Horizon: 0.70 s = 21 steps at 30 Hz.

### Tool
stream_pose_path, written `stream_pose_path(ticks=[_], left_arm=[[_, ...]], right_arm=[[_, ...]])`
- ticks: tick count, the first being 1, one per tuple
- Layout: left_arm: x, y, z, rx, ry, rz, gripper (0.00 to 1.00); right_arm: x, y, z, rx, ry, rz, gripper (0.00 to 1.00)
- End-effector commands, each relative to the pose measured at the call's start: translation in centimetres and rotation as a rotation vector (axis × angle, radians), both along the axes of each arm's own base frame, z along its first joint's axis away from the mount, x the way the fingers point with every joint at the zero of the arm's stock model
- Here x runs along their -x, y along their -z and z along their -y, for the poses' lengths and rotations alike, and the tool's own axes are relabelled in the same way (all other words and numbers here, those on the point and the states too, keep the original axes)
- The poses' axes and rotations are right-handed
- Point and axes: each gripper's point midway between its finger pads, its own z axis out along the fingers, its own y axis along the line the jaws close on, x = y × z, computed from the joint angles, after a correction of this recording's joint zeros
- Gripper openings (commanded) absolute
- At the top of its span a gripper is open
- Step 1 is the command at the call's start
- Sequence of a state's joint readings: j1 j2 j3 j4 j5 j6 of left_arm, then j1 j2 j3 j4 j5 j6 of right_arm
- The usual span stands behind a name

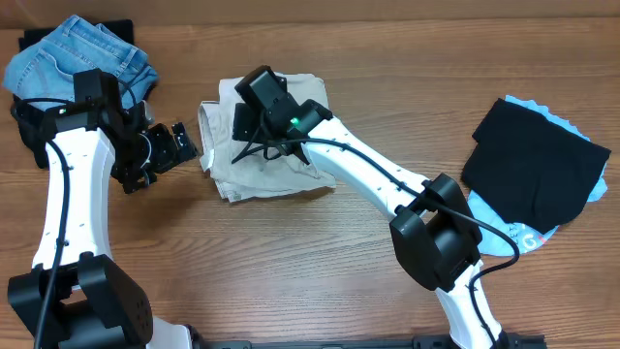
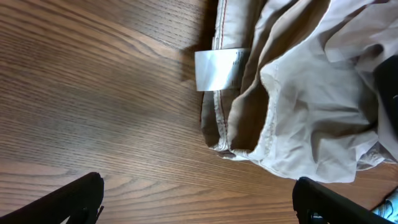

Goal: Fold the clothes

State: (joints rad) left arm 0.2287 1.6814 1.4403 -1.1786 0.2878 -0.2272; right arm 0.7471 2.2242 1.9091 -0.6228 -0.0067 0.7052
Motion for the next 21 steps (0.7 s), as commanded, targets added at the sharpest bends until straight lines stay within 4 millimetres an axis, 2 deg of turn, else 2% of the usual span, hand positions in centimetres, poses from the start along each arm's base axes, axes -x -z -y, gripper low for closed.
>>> stream_pose_path(ticks=[1,3,6,7,10,12,14,16,19,20,21], left_arm=[[0.0,-0.3,0.2,-0.015,0.035,0.016,1.00],[0.0,-0.3,0.1,-0.015,0.035,0.016,1.00],[-0.3,-0.3,0.1,-0.018,0.034,0.029,1.00],[-0.4,-0.3,0.1,-0.018,0.034,0.031,1.00],[-0.3,-0.3,0.1,-0.016,0.030,0.027,1.00],[-0.1,-0.3,0.1,-0.015,0.031,0.021,1.00],[-0.1,-0.3,0.1,-0.015,0.031,0.019,1.00],[-0.1,-0.3,0.1,-0.014,0.030,0.017,1.00],[0.0,-0.3,0.2,-0.014,0.031,0.015,1.00],[0.0,-0.3,0.2,-0.014,0.031,0.015,1.00],[0.0,-0.3,0.2,-0.014,0.031,0.015,1.00]], right_arm=[[0.1,-3.0,-0.7,0.234,-0.338,0.301,0.69],[-0.2,-2.5,2.1,0.535,-0.373,0.390,0.77],[0.2,-2.6,5.3,0.872,-0.428,0.435,0.79],[0.4,-2.9,5.9,0.948,-0.432,0.448,0.80],[1.0,-4.2,5.6,1.104,-0.471,0.520,0.85],[1.1,-4.1,4.8,1.085,-0.519,0.533,0.93],[1.9,-3.1,3.4,1.022,-0.628,0.524,0.96],[1.5,-2.8,3.2,1.009,-0.632,0.528,0.96],[0.7,-1.4,3.0,0.986,-0.633,0.518,0.96],[0.5,-1.2,2.8,0.983,-0.628,0.522,0.95],[0.3,-1.1,2.6,0.977,-0.621,0.530,0.89]])
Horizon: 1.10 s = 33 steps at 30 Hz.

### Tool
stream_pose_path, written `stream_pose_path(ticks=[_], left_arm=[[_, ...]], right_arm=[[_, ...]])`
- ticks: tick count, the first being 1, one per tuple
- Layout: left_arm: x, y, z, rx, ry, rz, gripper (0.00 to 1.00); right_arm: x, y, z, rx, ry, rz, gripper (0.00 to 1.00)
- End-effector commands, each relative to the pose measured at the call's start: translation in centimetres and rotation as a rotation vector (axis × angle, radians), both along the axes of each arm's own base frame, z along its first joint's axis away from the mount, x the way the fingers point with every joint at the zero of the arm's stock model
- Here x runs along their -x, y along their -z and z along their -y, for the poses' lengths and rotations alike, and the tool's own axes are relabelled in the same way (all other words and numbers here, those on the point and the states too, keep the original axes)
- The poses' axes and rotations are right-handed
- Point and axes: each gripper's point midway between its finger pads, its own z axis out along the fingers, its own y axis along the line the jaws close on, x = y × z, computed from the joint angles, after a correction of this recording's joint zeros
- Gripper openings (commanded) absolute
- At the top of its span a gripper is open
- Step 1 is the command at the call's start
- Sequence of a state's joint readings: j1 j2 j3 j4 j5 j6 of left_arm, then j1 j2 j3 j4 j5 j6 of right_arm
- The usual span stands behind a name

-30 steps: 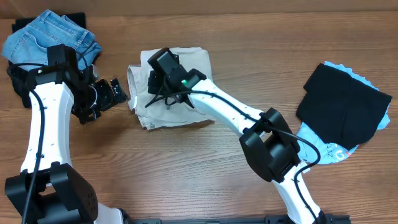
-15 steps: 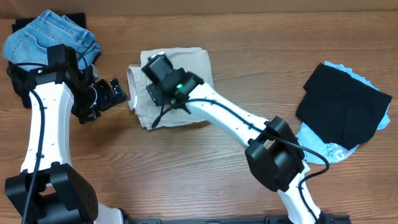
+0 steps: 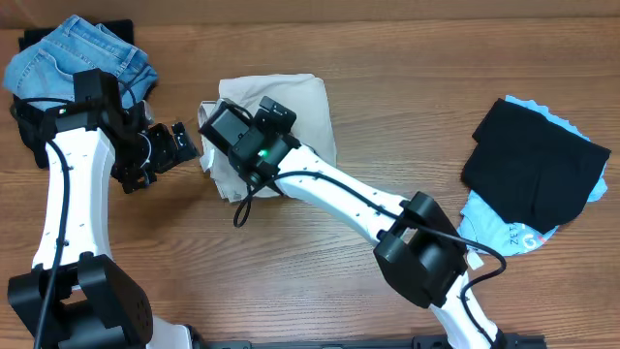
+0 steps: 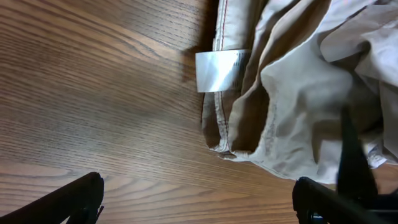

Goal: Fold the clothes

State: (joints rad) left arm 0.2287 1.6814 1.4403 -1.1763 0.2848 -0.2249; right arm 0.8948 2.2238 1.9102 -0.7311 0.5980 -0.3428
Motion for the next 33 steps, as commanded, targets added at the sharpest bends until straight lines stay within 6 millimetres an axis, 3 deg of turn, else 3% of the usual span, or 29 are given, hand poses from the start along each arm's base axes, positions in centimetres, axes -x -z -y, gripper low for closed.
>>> stream_pose_path(ticks=[1,2,3,7,10,14,15,17,19,21,22,25,28,30,33], left_arm=[[0.0,-0.3,0.2,-0.010,0.029,0.013,1.00],[0.0,-0.3,0.2,-0.010,0.029,0.013,1.00],[0.0,-0.3,0.2,-0.010,0.029,0.012,1.00],[0.1,-0.3,0.2,-0.010,0.030,0.011,1.00],[0.0,-0.3,0.2,-0.010,0.029,0.013,1.00],[0.0,-0.3,0.2,-0.010,0.030,0.012,1.00],[0.0,-0.3,0.2,-0.010,0.030,0.013,1.00],[0.0,-0.3,0.2,-0.010,0.029,0.013,1.00],[0.0,-0.3,0.2,-0.011,0.029,0.014,1.00],[0.0,-0.3,0.2,-0.011,0.029,0.015,1.00],[0.0,-0.3,0.2,-0.011,0.029,0.015,1.00],[-0.1,-0.3,0.2,-0.011,0.029,0.015,1.00],[-0.1,-0.3,0.2,-0.012,0.029,0.016,1.00],[-0.1,-0.3,0.2,-0.012,0.029,0.016,1.00],[-0.1,-0.3,0.2,-0.012,0.029,0.017,1.00]], right_arm=[[-0.8,-0.3,-0.9,-0.055,-0.011,0.008,0.75],[-0.8,-0.3,-1.3,-0.074,-0.023,-0.001,0.62],[-0.8,-0.3,-1.4,-0.082,-0.022,0.000,0.61],[-1.0,1.1,-0.5,-0.087,-0.021,-0.055,0.65],[-0.9,2.8,0.5,-0.056,-0.006,-0.086,0.78],[-0.2,4.4,-0.2,-0.078,-0.028,-0.141,0.79],[-0.2,4.9,-0.1,-0.069,-0.026,-0.147,0.77],[-0.2,5.5,-0.1,-0.062,-0.024,-0.154,0.63],[-1.2,4.7,0.3,-0.087,0.038,-0.098,0.32],[-1.8,3.8,0.3,-0.095,0.067,-0.054,0.09],[-1.8,3.4,0.1,-0.104,0.070,-0.051,0.04],[-2.2,1.1,0.1,-0.137,0.139,0.016,0.04],[-1.2,-2.3,-0.2,-0.211,0.177,0.036,0.04],[0.1,-4.2,0.1,-0.267,0.214,0.022,0.04],[2.9,-5.1,0.5,-0.322,0.249,-0.078,0.04]])
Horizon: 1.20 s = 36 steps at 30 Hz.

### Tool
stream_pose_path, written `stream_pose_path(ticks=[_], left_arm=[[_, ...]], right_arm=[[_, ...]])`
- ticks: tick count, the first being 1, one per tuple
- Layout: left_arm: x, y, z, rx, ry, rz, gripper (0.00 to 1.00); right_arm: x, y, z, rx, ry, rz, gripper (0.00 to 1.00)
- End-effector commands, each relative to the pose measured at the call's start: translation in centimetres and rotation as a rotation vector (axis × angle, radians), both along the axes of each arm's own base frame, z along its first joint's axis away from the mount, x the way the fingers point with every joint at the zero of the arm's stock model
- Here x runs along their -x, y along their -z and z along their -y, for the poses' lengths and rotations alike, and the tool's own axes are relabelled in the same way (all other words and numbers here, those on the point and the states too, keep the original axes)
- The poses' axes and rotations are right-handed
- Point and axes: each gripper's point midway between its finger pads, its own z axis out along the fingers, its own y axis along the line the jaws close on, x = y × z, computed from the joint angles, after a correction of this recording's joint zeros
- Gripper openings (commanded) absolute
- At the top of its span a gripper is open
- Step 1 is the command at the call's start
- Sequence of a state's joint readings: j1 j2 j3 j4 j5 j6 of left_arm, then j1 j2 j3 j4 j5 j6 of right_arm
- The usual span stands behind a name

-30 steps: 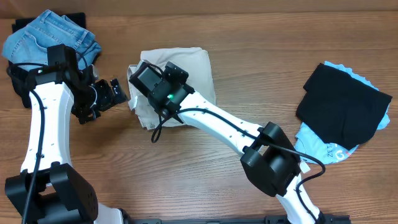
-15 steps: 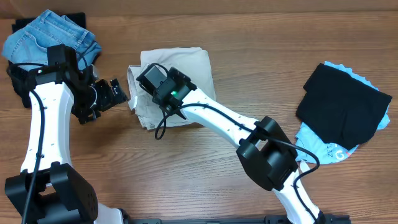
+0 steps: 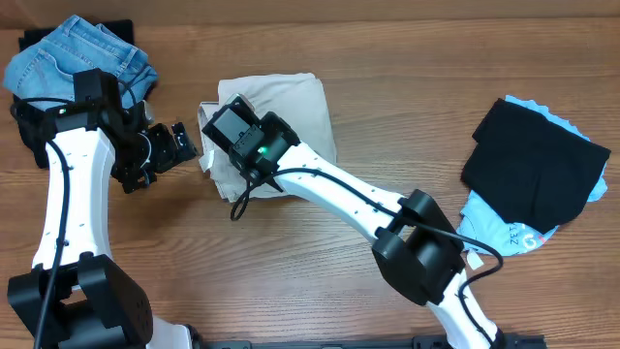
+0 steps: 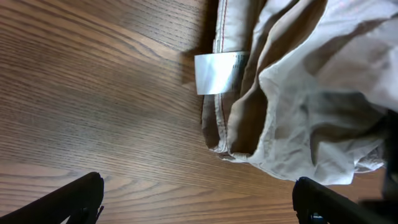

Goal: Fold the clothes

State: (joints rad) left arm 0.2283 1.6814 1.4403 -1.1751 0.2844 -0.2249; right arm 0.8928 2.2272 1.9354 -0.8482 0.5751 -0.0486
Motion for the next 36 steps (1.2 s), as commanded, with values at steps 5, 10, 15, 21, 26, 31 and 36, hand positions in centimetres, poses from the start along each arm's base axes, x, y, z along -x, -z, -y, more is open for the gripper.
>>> stream_pose_path(ticks=[5,10,15,21,26,31,36], left_arm=[[-0.2,-0.3,0.2,-0.012,0.029,0.021,1.00],[-0.2,-0.3,0.2,-0.011,0.029,0.020,1.00],[0.0,-0.3,0.2,-0.010,0.029,0.015,1.00],[-0.1,-0.3,0.2,-0.010,0.028,0.016,1.00],[0.1,-0.2,0.2,-0.009,0.029,0.011,1.00],[0.1,-0.2,0.2,-0.009,0.030,0.008,1.00],[0.1,-0.2,0.2,-0.010,0.033,0.011,1.00]], right_arm=[[5.1,-6.0,-0.9,-0.300,0.079,-0.165,0.04],[9.5,-4.3,-4.8,-0.446,-0.064,-0.449,0.05],[11.2,-3.3,-4.8,-0.464,-0.083,-0.561,0.29],[4.5,-11.7,-0.7,-0.618,0.043,-0.360,0.99],[0.9,-7.2,1.2,-0.619,0.183,-0.389,0.10],[3.8,1.6,-3.3,-0.749,0.125,-0.736,0.04],[8.7,5.1,-7.1,-1.004,-0.042,-1.069,0.04]])
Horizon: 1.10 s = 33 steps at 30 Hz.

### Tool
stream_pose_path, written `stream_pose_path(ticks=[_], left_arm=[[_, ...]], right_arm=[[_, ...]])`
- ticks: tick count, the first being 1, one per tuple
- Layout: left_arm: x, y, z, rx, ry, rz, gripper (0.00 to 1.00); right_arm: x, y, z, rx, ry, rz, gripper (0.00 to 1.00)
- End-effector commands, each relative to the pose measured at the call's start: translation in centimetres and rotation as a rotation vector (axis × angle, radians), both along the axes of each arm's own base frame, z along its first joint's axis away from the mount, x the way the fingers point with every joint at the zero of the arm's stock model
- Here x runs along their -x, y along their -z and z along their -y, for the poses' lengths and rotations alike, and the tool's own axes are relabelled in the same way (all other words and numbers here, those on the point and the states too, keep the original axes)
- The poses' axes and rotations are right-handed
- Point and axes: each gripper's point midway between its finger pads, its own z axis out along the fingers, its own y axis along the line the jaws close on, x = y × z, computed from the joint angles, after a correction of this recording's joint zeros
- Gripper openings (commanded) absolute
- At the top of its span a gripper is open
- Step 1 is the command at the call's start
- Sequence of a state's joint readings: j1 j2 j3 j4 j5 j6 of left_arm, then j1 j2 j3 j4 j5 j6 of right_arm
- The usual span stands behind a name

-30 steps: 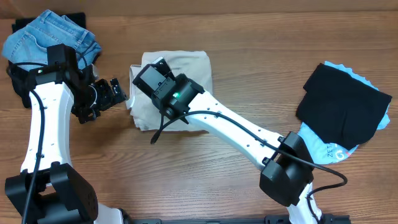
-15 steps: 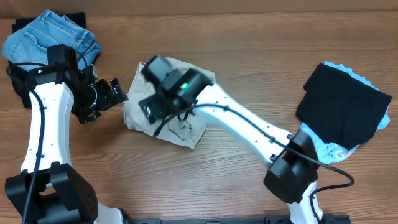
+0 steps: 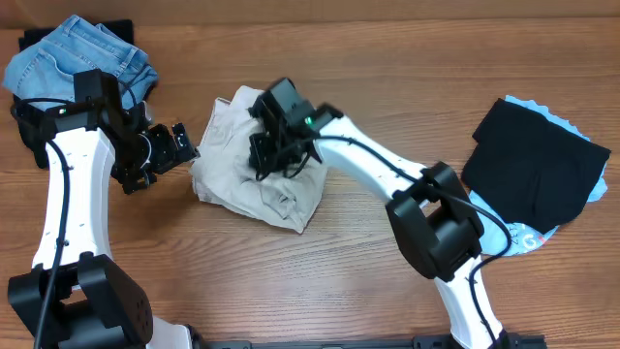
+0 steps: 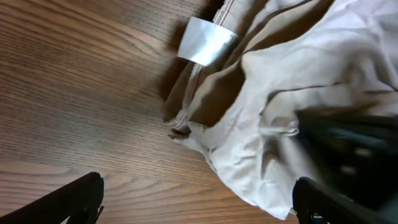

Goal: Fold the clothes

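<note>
A crumpled beige garment (image 3: pixel 242 189) lies at the table's middle, its white label (image 4: pixel 202 38) turned toward the left arm. My right gripper (image 3: pixel 273 150) is down on the garment's upper middle and looks shut on a bunch of its cloth. In the left wrist view it shows only as a dark blur (image 4: pixel 351 146) over the cloth. My left gripper (image 3: pixel 181 143) hovers just left of the garment. It is open, with nothing but bare wood and a cloth edge between its fingers (image 4: pixel 71 199).
Folded blue jeans (image 3: pixel 82 53) lie at the back left corner, behind the left arm. A black garment (image 3: pixel 538 165) rests on a light blue one (image 3: pixel 504 233) at the right side. The wooden table (image 3: pixel 320 281) shows bare along the front.
My right gripper went from the garment's left edge to its upper middle. The garment lost its compact fold, spreading down and to the right, and its label tilted. The left arm stayed put.
First my right gripper stood over the middle of the roughly folded beige garment, fingers spread. Then it was at the garment's left front edge, and it stayed there. Now it is back at the middle and the garment is bunched and spread out. My left gripper stayed open beside it throughout.
</note>
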State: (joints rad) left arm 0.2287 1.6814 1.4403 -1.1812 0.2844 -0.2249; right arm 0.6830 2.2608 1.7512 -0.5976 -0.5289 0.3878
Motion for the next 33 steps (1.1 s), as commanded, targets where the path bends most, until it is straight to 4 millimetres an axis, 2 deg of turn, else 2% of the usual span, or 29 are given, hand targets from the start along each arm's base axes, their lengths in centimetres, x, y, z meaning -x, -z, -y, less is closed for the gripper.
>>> stream_pose_path(ticks=[1,4,5,6,8,10,12,14,15,17,19,20,22,23,25,27,29,30,31,33], left_arm=[[-0.1,-0.3,0.2,-0.011,0.033,0.017,1.00],[0.0,-0.3,0.2,-0.010,0.033,0.014,1.00],[0.1,-0.2,0.2,-0.009,0.033,0.011,1.00],[0.2,-0.2,0.3,-0.008,0.033,0.006,1.00],[0.3,-0.2,0.3,-0.008,0.033,0.002,1.00],[0.3,-0.2,0.3,-0.008,0.033,0.003,1.00],[0.2,-0.2,0.3,-0.008,0.033,0.004,1.00],[0.2,-0.2,0.3,-0.008,0.033,0.004,1.00],[0.3,-0.2,0.3,-0.007,0.033,0.003,1.00],[0.2,-0.2,0.3,-0.008,0.033,0.004,1.00],[0.1,-0.2,0.3,-0.008,0.033,0.008,1.00],[0.2,-0.2,0.3,-0.008,0.033,0.007,1.00],[0.1,-0.2,0.2,-0.009,0.033,0.010,1.00],[0.1,-0.2,0.2,-0.009,0.033,0.010,1.00],[0.2,-0.2,0.3,-0.008,0.033,0.005,1.00],[0.4,-0.2,0.3,-0.006,0.033,-0.004,1.00],[0.5,-0.2,0.3,-0.005,0.033,-0.005,1.00],[0.5,-0.2,0.3,-0.005,0.033,-0.005,1.00],[0.5,-0.2,0.3,-0.005,0.033,-0.005,1.00],[0.5,-0.2,0.3,-0.005,0.033,-0.006,1.00]], right_arm=[[4.8,-0.4,-2.4,-0.259,-0.118,-0.236,0.04],[5.5,-1.2,-3.2,-0.383,-0.147,-0.271,0.04],[5.3,-2.0,-3.3,-0.407,-0.159,-0.260,0.04],[4.7,-3.7,-3.1,-0.443,-0.160,-0.252,0.04],[2.9,-10.2,-1.4,-0.562,-0.168,-0.206,0.04],[1.6,-15.3,0.8,-0.633,-0.158,-0.151,0.04],[0.7,-18.0,2.7,-0.658,-0.138,-0.103,0.06],[-1.0,-18.3,4.6,-0.657,-0.086,-0.092,0.10],[-1.6,-17.4,5.2,-0.644,-0.059,-0.112,0.11],[-1.9,-14.8,4.8,-0.620,-0.045,-0.166,0.11],[-0.6,-11.5,3.3,-0.570,-0.026,-0.305,0.09],[1.0,-9.8,2.5,-0.532,-0.033,-0.394,0.06],[4.4,-8.0,0.8,-0.466,-0.066,-0.502,0.04],[6.9,-6.8,-0.6,-0.430,-0.110,-0.513,0.05],[9.4,-3.8,-1.7,-0.334,-0.088,-0.513,0.05],[9.9,-1.3,-1.3,-0.288,-0.009,-0.557,0.09],[10.0,1.7,0.1,-0.227,0.107,-0.623,0.15],[10.1,4.4,1.5,-0.157,0.192,-0.639,0.19],[9.8,5.9,2.4,-0.143,0.218,-0.622,0.22],[8.8,6.8,3.4,-0.154,0.244,-0.617,0.21]])
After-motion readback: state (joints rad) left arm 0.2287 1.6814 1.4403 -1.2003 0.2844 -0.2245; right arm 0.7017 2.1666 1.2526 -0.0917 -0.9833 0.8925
